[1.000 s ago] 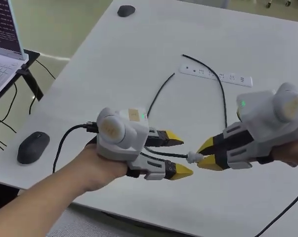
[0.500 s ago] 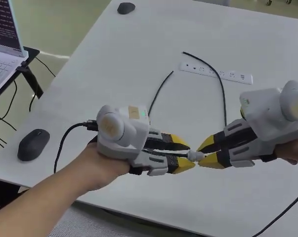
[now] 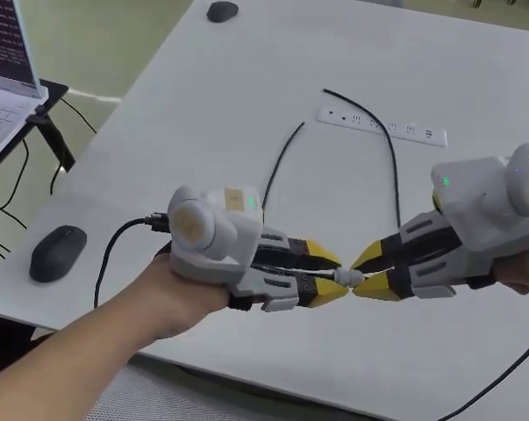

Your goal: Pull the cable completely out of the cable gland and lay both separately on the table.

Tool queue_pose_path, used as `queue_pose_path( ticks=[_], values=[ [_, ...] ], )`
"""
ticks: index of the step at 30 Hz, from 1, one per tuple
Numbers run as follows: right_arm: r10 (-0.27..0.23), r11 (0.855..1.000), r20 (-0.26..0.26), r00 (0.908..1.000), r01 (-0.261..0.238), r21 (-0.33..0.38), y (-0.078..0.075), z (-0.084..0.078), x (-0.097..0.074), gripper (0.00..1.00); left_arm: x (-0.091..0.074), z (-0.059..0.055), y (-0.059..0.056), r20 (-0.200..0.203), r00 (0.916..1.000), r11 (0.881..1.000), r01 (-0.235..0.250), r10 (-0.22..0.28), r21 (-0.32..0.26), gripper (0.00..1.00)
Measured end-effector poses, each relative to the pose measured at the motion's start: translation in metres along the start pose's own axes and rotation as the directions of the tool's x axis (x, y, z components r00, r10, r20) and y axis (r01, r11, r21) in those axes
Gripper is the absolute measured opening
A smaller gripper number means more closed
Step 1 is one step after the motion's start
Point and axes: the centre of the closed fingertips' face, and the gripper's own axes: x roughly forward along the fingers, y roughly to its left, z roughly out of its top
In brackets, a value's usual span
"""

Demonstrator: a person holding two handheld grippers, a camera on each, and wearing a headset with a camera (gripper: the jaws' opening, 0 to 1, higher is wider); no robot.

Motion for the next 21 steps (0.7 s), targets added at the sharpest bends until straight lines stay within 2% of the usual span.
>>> queue_pose_path(
  ticks=[5,8,11,12,15,20,21],
  values=[
    [0.015,1.000,-0.012,0.9998,-0.015,-0.009,0.0019,-0.0028,0.0000,0.07,0.0031,-0.0017,-0.0030,0.000,1.0000,1.000,0.006,-0.006,0.003,0.16],
    [0.021,1.000,0.003,0.9998,-0.021,0.007,0.0013,-0.0031,-0.0013,0.07,0.0034,-0.0014,-0.0026,0.001,1.0000,1.000,-0.002,0.002,0.016,0.16],
    [0.021,0.999,0.025,0.9995,-0.022,0.024,0.0007,-0.0018,-0.0030,0.07,0.0026,0.0008,-0.0017,0.007,1.0000,1.000,0.001,-0.001,-0.017,0.16],
    [0.026,0.999,0.031,0.9992,-0.027,0.032,0.0014,-0.0015,-0.0031,0.07,0.0024,0.0002,-0.0033,0.002,0.9999,0.998,0.011,-0.011,-0.063,0.16],
    [0.021,0.999,0.044,0.9988,-0.024,0.046,0.0000,-0.0010,-0.0028,0.07,0.0031,0.0020,-0.0015,-0.001,1.0000,0.998,0.002,-0.002,-0.060,0.15],
    [0.017,0.999,0.046,0.9988,-0.019,0.040,-0.0003,-0.0010,-0.0008,0.08,0.0033,0.0023,-0.0020,-0.027,0.9996,0.999,-0.002,0.000,-0.050,0.15],
    [0.012,0.998,0.055,0.9984,-0.016,0.058,-0.0013,0.0003,-0.0006,0.08,0.0028,0.0030,-0.0017,-0.027,0.9996,0.999,-0.002,0.000,-0.051,0.15]
  ],
)
